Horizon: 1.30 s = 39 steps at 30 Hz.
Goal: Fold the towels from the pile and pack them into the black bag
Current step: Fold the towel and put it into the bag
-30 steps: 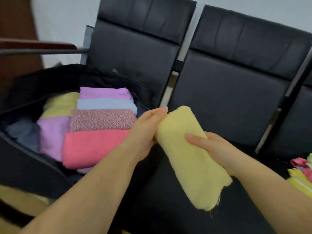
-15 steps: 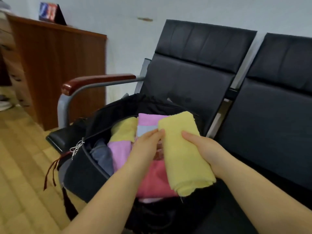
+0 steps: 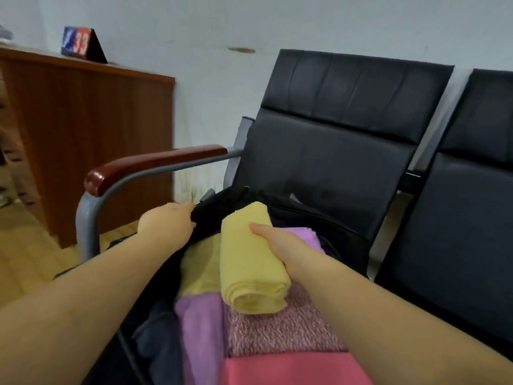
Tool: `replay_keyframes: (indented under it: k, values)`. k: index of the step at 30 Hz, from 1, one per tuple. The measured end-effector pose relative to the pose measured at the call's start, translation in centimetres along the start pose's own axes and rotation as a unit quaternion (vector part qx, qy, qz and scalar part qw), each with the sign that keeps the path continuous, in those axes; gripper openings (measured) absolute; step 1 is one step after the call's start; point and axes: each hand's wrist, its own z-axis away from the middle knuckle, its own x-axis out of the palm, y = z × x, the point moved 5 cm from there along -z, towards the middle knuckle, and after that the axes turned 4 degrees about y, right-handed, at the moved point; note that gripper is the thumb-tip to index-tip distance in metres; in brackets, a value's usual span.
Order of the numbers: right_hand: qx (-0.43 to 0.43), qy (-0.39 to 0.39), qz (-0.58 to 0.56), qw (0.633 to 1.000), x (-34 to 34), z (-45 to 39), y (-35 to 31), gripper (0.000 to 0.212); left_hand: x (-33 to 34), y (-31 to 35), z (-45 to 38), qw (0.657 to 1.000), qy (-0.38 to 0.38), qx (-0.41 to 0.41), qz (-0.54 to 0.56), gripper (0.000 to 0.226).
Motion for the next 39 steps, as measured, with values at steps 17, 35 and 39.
replay_keyframes:
  k: [17, 35, 39]
  values:
    - [-0.023, -0.023, 0.056, 0.998, 9.3, -9.2, -0.3, 0.059, -5.1, -5.2, -6.6, 0.991, 0.071, -0.037, 0.107, 0.039]
    - [-0.279, -0.03, 0.621, 0.732, 9.9, -7.3, 2.8, 0.07, -1.3, -5.3, -4.3, 0.997, 0.031, -0.013, 0.076, 0.039]
    - [-0.295, 0.0, 0.578, 0.761, 6.6, -4.9, 1.8, 0.06, -1.7, -3.5, -1.8, 0.997, 0.08, 0.015, 0.015, 0.042]
